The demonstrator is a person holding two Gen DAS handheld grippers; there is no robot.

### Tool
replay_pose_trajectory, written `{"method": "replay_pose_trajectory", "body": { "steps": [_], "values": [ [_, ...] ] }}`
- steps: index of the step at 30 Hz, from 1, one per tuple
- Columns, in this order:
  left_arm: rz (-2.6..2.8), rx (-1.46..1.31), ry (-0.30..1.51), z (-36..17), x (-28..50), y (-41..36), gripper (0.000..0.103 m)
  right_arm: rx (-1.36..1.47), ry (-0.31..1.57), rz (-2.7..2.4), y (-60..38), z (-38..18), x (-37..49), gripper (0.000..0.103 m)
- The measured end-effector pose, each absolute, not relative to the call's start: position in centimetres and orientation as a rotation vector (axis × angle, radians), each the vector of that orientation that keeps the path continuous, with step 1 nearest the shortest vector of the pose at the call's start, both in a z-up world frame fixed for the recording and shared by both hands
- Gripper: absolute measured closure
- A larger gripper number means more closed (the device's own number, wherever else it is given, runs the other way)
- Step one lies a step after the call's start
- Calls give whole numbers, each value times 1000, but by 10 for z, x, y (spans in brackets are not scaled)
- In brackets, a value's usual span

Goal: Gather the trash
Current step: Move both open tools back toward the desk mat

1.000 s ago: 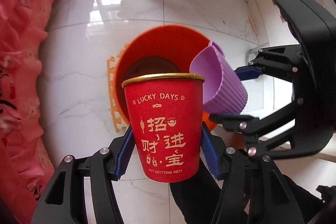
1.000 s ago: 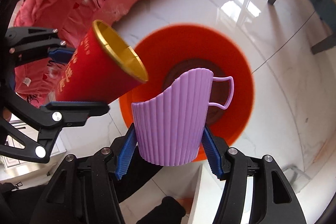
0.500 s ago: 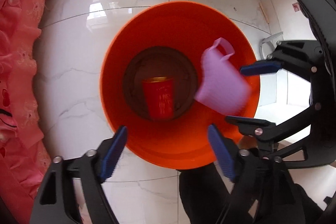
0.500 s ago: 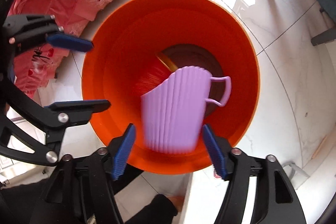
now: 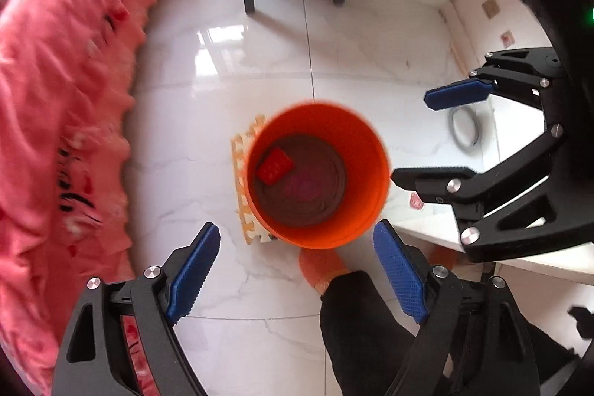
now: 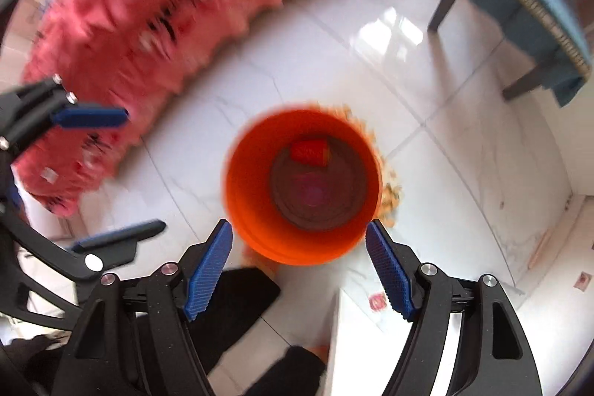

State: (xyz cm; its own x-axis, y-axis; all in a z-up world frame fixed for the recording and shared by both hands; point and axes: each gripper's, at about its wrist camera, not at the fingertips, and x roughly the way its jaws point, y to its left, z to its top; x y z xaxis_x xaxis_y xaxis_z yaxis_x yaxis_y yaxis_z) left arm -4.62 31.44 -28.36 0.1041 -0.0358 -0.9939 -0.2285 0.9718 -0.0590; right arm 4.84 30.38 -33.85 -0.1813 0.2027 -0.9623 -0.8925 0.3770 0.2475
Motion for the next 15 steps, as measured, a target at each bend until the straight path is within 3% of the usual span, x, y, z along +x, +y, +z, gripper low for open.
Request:
{"method": "replay_pose_trajectory", "body": {
  "steps": [9, 15],
  "values": [
    [121, 11, 1328, -142, -33, 239, 15, -498, 1200, 1172, 187, -152, 52, 29],
    [27, 89, 1215, -93, -16, 168, 15, -348, 1142, 1071, 65, -85, 49, 28]
  ]
}}
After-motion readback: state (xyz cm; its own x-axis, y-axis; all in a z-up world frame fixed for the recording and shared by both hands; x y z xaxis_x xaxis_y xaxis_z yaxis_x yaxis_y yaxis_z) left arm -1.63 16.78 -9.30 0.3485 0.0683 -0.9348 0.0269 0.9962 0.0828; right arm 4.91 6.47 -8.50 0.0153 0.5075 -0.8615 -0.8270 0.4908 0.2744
